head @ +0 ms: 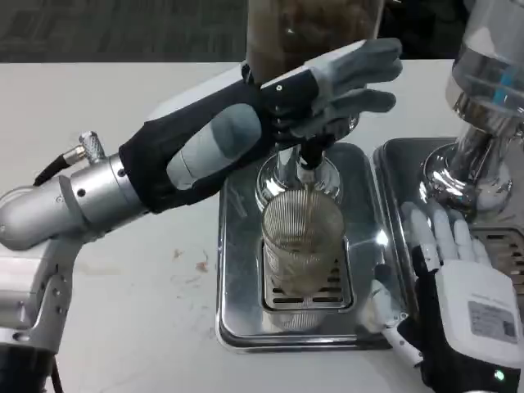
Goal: Grasp the cup under the faucet to collect the drink, then remove the cup.
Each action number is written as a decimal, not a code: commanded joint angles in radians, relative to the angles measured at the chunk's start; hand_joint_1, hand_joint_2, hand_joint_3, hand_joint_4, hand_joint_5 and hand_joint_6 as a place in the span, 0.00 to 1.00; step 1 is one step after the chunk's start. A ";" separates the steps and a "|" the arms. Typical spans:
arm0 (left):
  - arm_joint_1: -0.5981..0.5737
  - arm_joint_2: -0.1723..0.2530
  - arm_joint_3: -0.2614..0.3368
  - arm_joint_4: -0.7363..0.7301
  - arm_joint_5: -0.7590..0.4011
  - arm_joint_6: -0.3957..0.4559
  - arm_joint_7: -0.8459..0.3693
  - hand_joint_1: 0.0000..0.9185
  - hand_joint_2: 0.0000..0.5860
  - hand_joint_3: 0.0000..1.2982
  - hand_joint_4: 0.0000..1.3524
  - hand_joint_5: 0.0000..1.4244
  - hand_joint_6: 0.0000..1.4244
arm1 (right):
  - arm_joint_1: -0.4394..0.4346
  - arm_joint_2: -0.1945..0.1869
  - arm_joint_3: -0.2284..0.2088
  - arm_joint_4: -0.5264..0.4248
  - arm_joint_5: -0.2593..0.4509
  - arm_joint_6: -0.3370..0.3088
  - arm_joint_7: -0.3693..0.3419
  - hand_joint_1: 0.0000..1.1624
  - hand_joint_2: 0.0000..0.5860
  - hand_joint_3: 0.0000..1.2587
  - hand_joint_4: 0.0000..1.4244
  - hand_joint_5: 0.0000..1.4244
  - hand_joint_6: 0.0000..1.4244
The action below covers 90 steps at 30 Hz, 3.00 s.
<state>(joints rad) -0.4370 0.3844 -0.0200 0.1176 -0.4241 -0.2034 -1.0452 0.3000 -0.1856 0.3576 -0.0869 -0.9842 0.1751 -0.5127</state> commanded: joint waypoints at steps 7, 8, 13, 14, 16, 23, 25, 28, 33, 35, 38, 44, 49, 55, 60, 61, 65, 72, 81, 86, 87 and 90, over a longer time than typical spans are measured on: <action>0.055 0.026 -0.046 -0.027 0.057 0.000 -0.008 0.00 0.03 0.01 0.00 0.06 0.00 | -0.006 -0.007 -0.002 -0.001 0.017 -0.009 -0.001 0.09 0.87 0.05 0.00 0.00 0.05; 0.059 0.027 -0.048 -0.027 0.059 0.000 -0.006 0.00 0.03 0.01 0.00 0.06 0.00 | -0.008 -0.007 -0.002 -0.001 0.019 -0.010 0.000 0.09 0.87 0.05 0.00 0.00 0.05; 0.075 0.025 -0.052 -0.025 0.065 -0.004 0.002 0.00 0.03 0.01 0.00 0.06 0.00 | -0.013 -0.012 -0.006 -0.008 0.044 -0.027 0.005 0.09 0.87 0.05 0.00 0.00 0.05; 0.076 0.024 -0.051 -0.025 0.065 -0.004 0.004 0.00 0.03 0.00 0.00 0.06 0.00 | -0.013 -0.014 -0.007 -0.011 0.051 -0.033 0.006 0.09 0.86 0.05 0.00 0.00 0.05; 0.075 0.023 -0.048 -0.024 0.063 -0.004 0.007 0.00 0.03 0.00 0.00 0.06 0.00 | -0.013 -0.015 -0.012 -0.018 0.072 -0.048 0.012 0.10 0.83 0.04 0.00 0.00 0.06; 0.060 0.023 -0.036 -0.013 0.059 -0.003 0.015 0.00 0.03 0.00 0.00 0.06 0.00 | -0.046 -0.026 -0.065 -0.040 0.305 -0.177 0.149 0.25 0.63 0.00 0.00 0.00 0.05; 0.056 0.024 -0.034 -0.013 0.057 -0.003 0.017 0.00 0.03 0.00 0.00 0.06 0.00 | -0.064 -0.027 -0.078 -0.038 0.378 -0.211 0.205 0.27 0.60 0.00 0.00 0.00 0.04; 0.052 0.023 -0.031 -0.013 0.054 -0.001 0.020 0.00 0.03 0.00 0.00 0.06 0.00 | -0.092 -0.034 -0.083 -0.030 0.425 -0.232 0.269 0.34 0.51 0.00 0.00 0.00 0.00; 0.050 0.020 -0.029 -0.014 0.054 0.003 0.024 0.00 0.03 0.00 0.00 0.06 0.00 | -0.123 -0.038 -0.091 -0.007 0.469 -0.230 0.345 0.43 0.46 0.00 0.00 0.00 0.00; 0.050 0.021 -0.029 -0.015 0.056 0.005 0.027 0.00 0.03 0.00 0.00 0.05 0.00 | -0.138 -0.044 -0.089 0.008 0.480 -0.242 0.368 0.44 0.44 0.00 0.00 0.00 0.00; 0.053 0.025 -0.029 -0.026 0.054 0.007 0.031 0.00 0.03 0.00 0.00 0.05 0.00 | -0.158 -0.047 -0.085 0.031 0.477 -0.257 0.379 0.47 0.41 0.00 0.00 0.00 0.00; 0.054 0.029 -0.028 -0.032 0.052 0.014 0.035 0.00 0.03 0.00 0.00 0.05 0.00 | -0.198 -0.008 -0.103 0.097 0.550 -0.286 0.381 0.51 0.38 0.00 0.00 0.00 0.00; 0.058 0.031 -0.028 -0.035 0.052 0.018 0.039 0.00 0.03 0.00 0.00 0.05 0.00 | -0.209 0.027 -0.110 0.114 0.560 -0.275 0.375 0.51 0.39 0.00 0.00 0.00 0.00; 0.062 0.037 -0.024 -0.041 0.049 0.025 0.044 0.00 0.03 0.00 0.00 0.05 0.00 | -0.229 0.048 -0.111 0.153 0.587 -0.285 0.388 0.51 0.39 0.00 0.00 0.00 0.00; 0.064 0.036 -0.025 -0.042 0.048 0.029 0.048 0.00 0.03 0.00 0.00 0.05 0.00 | -0.237 0.041 -0.112 0.156 0.597 -0.291 0.407 0.52 0.38 0.00 0.00 0.00 0.00; 0.064 0.036 -0.025 -0.041 0.048 0.030 0.049 0.00 0.03 0.00 0.00 0.05 0.00 | -0.236 0.039 -0.112 0.154 0.600 -0.295 0.413 0.52 0.38 0.00 0.00 0.00 0.00; 0.065 0.036 -0.022 -0.040 0.045 0.032 0.050 0.00 0.04 0.00 0.00 0.05 0.00 | -0.227 0.038 -0.118 0.151 0.634 -0.305 0.444 0.52 0.39 0.00 0.00 0.00 0.00; 0.066 0.036 -0.019 -0.042 0.046 0.034 0.050 0.00 0.04 0.00 0.00 0.05 0.00 | -0.228 0.043 -0.121 0.142 0.645 -0.301 0.449 0.53 0.36 0.00 0.00 0.00 0.00; 0.066 0.035 -0.015 -0.039 0.047 0.035 0.054 0.00 0.04 0.00 0.00 0.05 0.00 | -0.216 0.037 -0.113 0.125 0.637 -0.302 0.458 0.53 0.36 0.00 0.00 0.00 0.00; 0.069 0.008 0.029 -0.063 0.018 0.005 0.095 0.00 0.04 0.01 0.00 0.05 0.00 | -0.219 0.046 -0.117 0.139 0.637 -0.301 0.447 0.53 0.36 0.00 0.00 0.00 0.00; 0.069 0.002 0.050 -0.081 0.008 -0.011 0.113 0.00 0.05 0.02 0.00 0.05 0.00 | -0.217 0.047 -0.119 0.138 0.635 -0.304 0.442 0.53 0.36 0.00 0.00 0.00 0.00; 0.069 -0.011 0.102 -0.126 -0.002 -0.053 0.154 0.00 0.06 0.02 0.00 0.05 0.00 | -0.214 0.050 -0.123 0.139 0.634 -0.309 0.434 0.53 0.35 0.00 0.00 0.00 0.00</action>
<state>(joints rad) -0.3643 0.3811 0.0401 0.0383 -0.4034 -0.2092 -0.9184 0.0806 -0.1389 0.2430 0.0578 -0.3470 -0.1101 -0.0626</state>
